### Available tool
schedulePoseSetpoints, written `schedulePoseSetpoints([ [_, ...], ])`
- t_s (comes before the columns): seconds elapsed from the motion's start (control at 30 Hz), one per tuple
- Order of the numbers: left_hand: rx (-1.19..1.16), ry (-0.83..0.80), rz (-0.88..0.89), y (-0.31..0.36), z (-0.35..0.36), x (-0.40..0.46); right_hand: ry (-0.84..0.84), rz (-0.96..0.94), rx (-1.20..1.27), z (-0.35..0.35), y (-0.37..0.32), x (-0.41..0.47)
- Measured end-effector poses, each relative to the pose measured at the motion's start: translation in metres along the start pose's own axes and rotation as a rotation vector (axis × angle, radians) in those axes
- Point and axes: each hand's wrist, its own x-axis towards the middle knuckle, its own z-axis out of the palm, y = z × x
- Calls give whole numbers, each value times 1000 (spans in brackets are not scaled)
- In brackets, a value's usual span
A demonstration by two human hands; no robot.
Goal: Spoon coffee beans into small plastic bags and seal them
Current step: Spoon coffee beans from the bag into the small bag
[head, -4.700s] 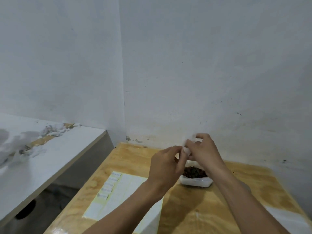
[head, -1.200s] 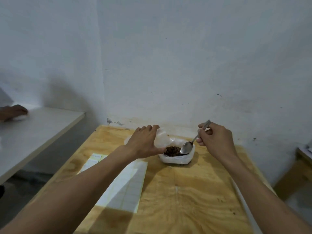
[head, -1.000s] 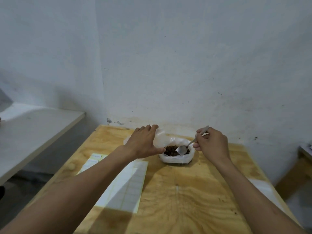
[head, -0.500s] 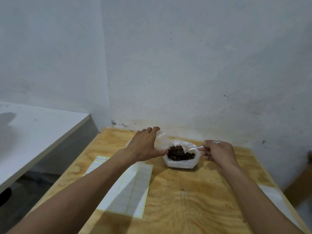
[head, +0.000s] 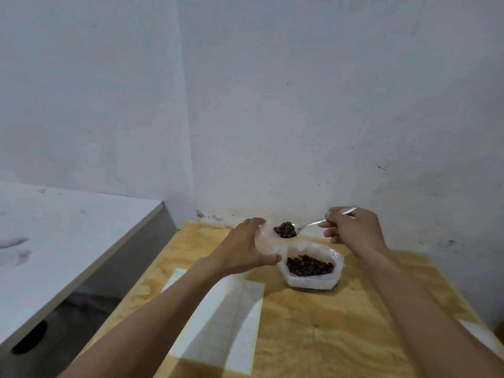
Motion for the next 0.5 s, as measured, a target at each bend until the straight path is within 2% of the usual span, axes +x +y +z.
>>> schedulePoseSetpoints([
  [0.17,-9,30,-14,-3,-4,-1,-59,-214,-109,24,-9,-18],
  [0.27,-4,21,-18,-5,-5,-2,-22,-339,-160,24,-17,-24],
  [0.5,70,-39,2,-1,4,2,150,-383,-352,-17,-12,-22],
])
